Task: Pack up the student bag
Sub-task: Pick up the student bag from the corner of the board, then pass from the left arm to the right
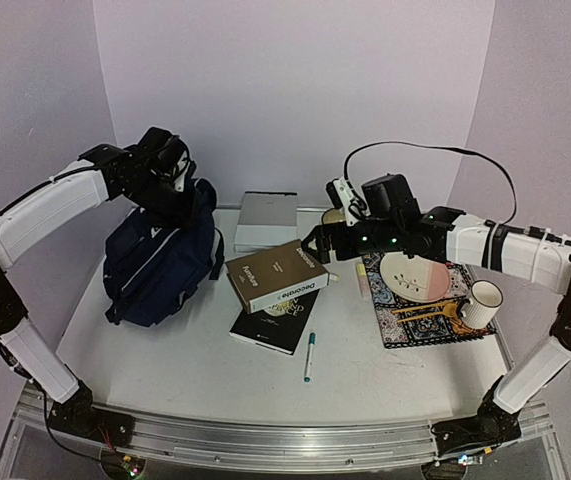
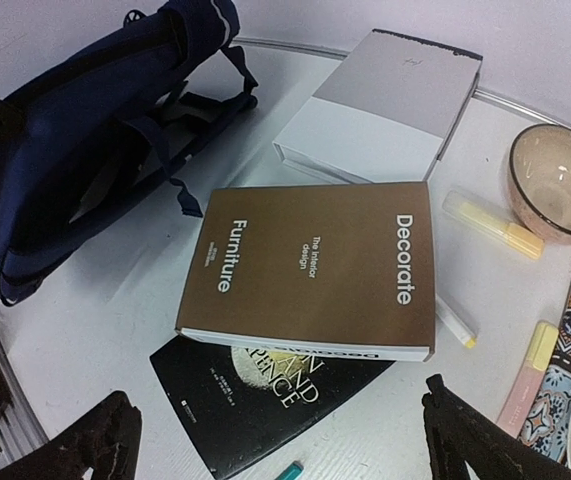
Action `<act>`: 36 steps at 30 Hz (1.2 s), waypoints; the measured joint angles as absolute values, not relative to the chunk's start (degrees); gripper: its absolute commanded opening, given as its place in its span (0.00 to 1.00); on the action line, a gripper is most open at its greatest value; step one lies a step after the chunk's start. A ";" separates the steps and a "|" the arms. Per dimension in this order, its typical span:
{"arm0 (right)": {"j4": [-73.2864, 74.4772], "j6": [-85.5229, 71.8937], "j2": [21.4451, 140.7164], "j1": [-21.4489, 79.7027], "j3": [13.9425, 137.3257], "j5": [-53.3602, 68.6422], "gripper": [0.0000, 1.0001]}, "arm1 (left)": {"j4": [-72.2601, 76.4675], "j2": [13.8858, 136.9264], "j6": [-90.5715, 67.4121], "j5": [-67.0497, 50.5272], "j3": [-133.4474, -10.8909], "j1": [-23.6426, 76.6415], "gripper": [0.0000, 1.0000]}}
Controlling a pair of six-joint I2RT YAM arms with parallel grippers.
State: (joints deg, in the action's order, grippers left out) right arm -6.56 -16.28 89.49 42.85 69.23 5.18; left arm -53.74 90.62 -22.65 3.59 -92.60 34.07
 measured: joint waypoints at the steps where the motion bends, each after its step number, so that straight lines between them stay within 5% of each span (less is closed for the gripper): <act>1: -6.78 -16.36 89.49 42.85 69.23 5.40 0.98 | -53.46 90.78 -23.08 2.38 -92.75 34.09 0.00; 17: -10.56 -17.68 89.49 45.06 69.12 8.55 0.98 | -35.33 91.50 -37.77 -12.08 -85.30 34.13 0.00; 36: -23.27 -32.54 96.40 54.74 65.36 8.28 0.98 | -8.83 96.96 -58.97 -12.27 -76.98 36.16 0.00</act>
State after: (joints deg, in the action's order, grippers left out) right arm -23.27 -32.54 96.40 54.74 65.36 8.28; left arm -8.83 96.96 -58.97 -12.27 -76.98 36.16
